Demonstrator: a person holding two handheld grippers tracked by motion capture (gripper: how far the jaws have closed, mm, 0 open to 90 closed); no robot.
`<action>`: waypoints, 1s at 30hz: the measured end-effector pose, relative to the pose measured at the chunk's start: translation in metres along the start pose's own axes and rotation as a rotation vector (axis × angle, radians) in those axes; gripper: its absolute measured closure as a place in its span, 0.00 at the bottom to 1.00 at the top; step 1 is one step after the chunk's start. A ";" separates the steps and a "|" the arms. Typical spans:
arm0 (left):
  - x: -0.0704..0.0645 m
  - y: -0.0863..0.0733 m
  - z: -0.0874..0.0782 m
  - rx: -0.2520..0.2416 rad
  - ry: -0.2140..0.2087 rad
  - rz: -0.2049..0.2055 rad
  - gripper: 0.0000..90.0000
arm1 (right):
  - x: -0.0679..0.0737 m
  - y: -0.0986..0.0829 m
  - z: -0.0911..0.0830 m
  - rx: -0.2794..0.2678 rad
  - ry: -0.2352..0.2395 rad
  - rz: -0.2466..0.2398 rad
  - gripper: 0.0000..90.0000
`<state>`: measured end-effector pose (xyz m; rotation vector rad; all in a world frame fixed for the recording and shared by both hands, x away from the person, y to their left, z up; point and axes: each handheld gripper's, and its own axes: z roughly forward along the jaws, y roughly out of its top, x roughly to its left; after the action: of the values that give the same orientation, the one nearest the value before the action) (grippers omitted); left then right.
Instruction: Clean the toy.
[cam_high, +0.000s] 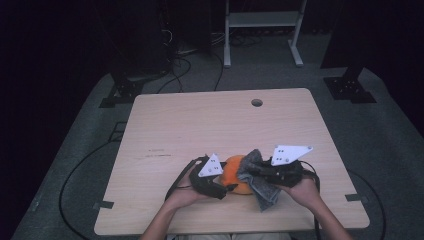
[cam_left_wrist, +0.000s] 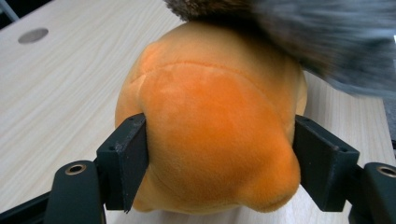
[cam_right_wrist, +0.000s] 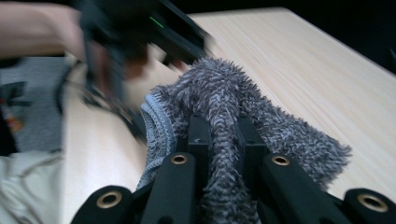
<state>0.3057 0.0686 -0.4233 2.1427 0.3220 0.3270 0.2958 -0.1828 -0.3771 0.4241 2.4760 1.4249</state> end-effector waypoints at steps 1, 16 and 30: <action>-0.001 0.001 0.000 -0.004 0.001 0.007 0.29 | 0.005 0.006 0.004 -0.002 0.020 -0.019 0.88; 0.013 -0.008 -0.008 -0.031 -0.084 -0.108 0.21 | -0.018 -0.017 0.011 0.055 -0.041 0.086 0.88; 0.016 -0.023 -0.011 0.010 -0.109 -0.075 0.23 | -0.018 -0.051 -0.002 0.003 -0.045 0.145 0.88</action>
<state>0.3145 0.0954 -0.4344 2.1430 0.3412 0.1654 0.3053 -0.2155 -0.4196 0.6404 2.4556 1.4488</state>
